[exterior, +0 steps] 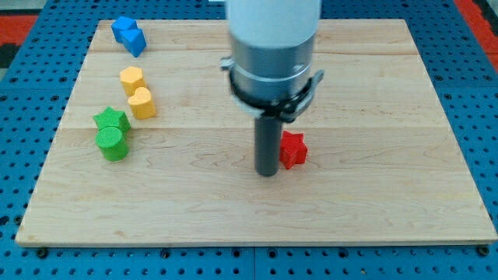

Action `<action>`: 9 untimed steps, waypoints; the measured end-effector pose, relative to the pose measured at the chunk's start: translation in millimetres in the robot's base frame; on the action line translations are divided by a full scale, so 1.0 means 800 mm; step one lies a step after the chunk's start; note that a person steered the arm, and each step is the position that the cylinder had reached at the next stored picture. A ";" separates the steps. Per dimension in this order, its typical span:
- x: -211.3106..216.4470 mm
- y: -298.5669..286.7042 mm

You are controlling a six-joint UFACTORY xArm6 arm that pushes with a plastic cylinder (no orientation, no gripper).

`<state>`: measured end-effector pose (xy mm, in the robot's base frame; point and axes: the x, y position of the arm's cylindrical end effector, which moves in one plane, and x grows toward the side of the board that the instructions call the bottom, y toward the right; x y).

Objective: Push yellow heart towards bottom center

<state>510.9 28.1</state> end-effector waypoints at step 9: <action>-0.210 -0.253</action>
<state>342.6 -174.1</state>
